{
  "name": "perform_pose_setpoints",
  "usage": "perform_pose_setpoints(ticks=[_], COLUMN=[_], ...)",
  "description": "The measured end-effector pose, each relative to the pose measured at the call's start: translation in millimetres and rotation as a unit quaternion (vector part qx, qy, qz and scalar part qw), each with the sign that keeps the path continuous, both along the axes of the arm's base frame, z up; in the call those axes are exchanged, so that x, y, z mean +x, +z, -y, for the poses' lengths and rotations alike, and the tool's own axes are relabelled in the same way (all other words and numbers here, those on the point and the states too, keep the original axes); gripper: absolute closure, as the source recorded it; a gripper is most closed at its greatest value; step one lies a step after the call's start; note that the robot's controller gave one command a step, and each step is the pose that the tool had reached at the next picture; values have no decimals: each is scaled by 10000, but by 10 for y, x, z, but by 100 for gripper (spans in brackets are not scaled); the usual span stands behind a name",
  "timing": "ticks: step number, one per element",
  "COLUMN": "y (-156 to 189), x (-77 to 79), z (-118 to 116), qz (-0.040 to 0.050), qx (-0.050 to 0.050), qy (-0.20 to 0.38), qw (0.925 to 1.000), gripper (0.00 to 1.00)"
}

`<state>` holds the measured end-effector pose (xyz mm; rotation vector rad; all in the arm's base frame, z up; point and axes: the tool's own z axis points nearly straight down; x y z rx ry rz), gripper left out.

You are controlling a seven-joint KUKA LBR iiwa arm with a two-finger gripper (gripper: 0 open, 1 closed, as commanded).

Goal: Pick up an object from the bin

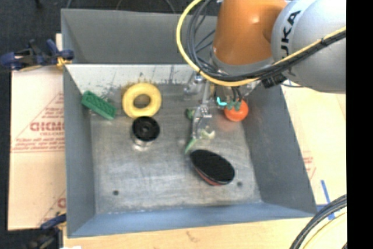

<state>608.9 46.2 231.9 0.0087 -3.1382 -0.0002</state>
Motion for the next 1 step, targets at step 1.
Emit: perform_pose_setpoints(ticks=[1], y=[24], x=[2], z=[0], qz=[15], qx=[2], qy=[-2], qw=[10000], gripper=[0])
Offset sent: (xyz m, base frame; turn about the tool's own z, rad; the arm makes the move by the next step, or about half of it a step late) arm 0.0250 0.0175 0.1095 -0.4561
